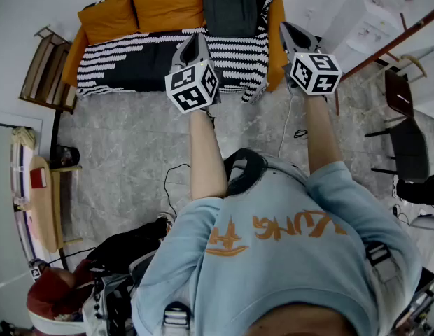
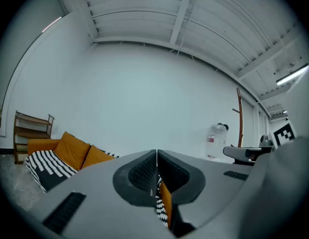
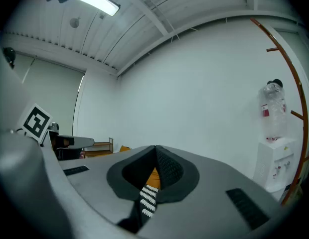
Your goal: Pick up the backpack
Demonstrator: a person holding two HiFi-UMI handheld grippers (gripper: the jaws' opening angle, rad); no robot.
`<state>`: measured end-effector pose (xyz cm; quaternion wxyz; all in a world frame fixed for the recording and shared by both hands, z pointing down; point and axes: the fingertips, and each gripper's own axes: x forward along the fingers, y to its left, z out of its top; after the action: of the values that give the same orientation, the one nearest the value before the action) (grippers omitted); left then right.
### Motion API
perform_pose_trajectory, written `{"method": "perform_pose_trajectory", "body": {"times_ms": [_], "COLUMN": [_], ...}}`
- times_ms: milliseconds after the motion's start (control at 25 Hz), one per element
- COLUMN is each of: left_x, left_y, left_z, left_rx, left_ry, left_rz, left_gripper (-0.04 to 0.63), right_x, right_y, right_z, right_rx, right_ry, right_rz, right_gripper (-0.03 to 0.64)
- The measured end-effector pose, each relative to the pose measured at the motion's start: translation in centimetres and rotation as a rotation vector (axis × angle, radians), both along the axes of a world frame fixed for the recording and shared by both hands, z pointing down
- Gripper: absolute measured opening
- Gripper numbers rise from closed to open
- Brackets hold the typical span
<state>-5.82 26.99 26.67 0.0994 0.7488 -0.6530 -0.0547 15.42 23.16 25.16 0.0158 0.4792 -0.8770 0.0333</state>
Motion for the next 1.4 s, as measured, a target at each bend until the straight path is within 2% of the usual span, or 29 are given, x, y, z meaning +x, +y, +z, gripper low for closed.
{"method": "perform_pose_trajectory", "body": {"times_ms": [320, 520, 1160, 1240, 1400], "left_x": [0.1, 0.8, -0.7, -2.2, -8.3], "left_y": [-0.7, -1.1, -1.5, -1.7, -2.8], "left_z": [0.6, 0.7, 3.3, 3.7, 3.9], "left_rx": [-0.002, -0.008, -0.058, -0.069, -0.09], "left_ry": [-0.008, -0.031, 0.023, 0.039, 0.076], "left_rz": [-0.001, 0.018, 0.022, 0.021, 0.032], "left_gripper": [0.023, 0.023, 0.023, 0.023, 0.023], "right_x": [-0.1, 0.8, 0.5, -0.6, -6.1], "right_y": [-0.4, -0.8, -0.6, -0.8, -1.3], "right_z": [0.4, 0.4, 2.4, 2.5, 2.2], "right_rx": [0.013, -0.009, -0.063, -0.07, -0.091], "right_ry": [0.012, -0.103, -0.057, -0.049, -0.026], "right_rz": [-0.001, 0.036, 0.075, 0.079, 0.109], "right_gripper": [-0.003, -0.003, -0.002, -0.002, -0.002]}}
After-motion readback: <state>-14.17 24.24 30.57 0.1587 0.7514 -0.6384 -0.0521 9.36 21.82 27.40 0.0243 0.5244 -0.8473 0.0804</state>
